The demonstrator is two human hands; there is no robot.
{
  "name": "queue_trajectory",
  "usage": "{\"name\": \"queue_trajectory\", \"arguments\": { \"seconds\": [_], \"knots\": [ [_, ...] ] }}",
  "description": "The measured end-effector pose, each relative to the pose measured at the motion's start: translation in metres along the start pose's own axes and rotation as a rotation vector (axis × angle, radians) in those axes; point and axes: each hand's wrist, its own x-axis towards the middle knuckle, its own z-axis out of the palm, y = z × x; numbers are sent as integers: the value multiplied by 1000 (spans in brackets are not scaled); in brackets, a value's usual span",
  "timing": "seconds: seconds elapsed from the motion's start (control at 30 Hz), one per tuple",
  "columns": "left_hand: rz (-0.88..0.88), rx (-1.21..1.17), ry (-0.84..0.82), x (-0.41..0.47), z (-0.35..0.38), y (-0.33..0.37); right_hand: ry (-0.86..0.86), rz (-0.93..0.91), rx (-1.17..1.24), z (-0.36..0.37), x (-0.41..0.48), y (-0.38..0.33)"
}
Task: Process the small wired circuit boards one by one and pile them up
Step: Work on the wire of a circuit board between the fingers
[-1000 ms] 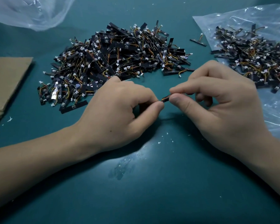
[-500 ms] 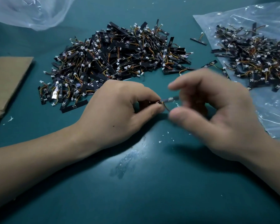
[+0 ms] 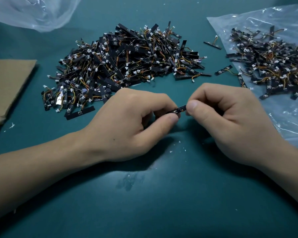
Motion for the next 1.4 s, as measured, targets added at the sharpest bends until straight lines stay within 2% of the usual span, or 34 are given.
{"name": "queue_trajectory", "arguments": {
  "seconds": [0.2, 0.5, 0.6, 0.7, 0.87, 1.03, 1.27, 1.4],
  "knots": [
    [-41, -56, 36, 2, -1, 0, -61, -11, -12, 0, -1, -2],
    [-182, -311, -57, 3, -6, -2, -53, -71, -49, 2, -3, -2],
    [-176, -418, -92, 1, -7, 1, -29, -137, -50, 1, -1, -1],
    [-161, -334, -103, 1, -7, 2, -52, -149, -33, 1, 0, 0],
    [-86, -191, -24, 0, -5, 7, -66, -129, 17, -2, -2, -3],
    [-230, -374, -112, -1, -3, 12, -89, -107, -23, -3, -3, -3],
    [-243, -414, -143, -2, -3, 12, -144, -147, 12, -2, 1, -4],
    [-247, -518, -116, -2, -3, 11, -109, -178, 5, -3, 1, -3]
  ]
}}
